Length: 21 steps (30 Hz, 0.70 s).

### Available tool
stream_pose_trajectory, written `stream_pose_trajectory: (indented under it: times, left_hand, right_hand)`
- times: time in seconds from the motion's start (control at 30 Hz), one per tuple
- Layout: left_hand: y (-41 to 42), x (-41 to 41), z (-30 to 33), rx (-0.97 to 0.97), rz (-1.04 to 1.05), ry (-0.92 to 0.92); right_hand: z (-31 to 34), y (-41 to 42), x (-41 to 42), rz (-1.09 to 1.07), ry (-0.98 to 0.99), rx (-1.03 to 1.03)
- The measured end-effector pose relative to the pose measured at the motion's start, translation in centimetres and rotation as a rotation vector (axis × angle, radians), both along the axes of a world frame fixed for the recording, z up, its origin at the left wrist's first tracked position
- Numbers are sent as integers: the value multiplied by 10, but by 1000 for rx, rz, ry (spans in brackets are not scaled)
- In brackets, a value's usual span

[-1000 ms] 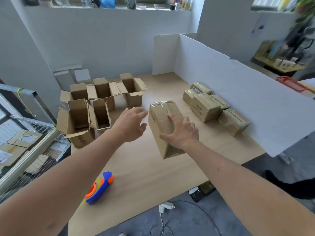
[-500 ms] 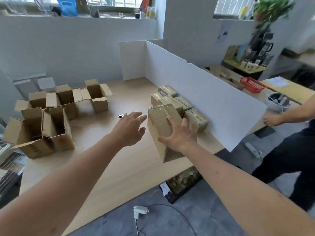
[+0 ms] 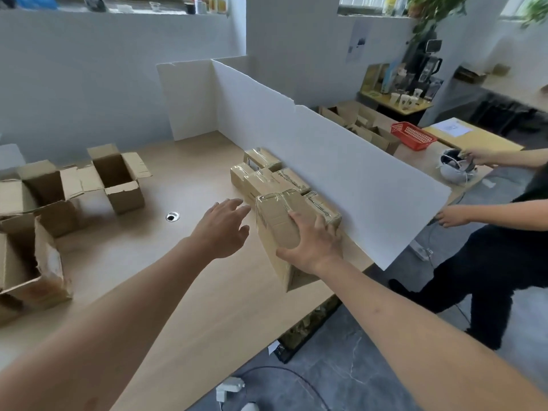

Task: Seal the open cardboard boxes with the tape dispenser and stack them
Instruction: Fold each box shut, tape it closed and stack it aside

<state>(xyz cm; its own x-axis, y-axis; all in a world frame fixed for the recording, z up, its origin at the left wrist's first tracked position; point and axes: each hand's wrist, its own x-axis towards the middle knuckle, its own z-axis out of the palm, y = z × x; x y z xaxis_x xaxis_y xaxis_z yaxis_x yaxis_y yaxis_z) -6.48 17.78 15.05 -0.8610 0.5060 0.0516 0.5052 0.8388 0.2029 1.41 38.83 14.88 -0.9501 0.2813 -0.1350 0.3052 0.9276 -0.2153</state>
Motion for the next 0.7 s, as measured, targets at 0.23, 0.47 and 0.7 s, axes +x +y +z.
stream_pose_trajectory:
  times: [0.23,0.47,0.7]
  left_hand:
    - [20,-51,-27,-2,-23,-69]
    - [44,-83,-55,-49,23,-133]
    - [81,-104,-85,-75,122,-198]
  right_hand:
    - [-29,16,-46,-40,-42,-1]
    - [-59,46,-82,-42,-76,-2]
    - [-98,90,-125,27,-141,8]
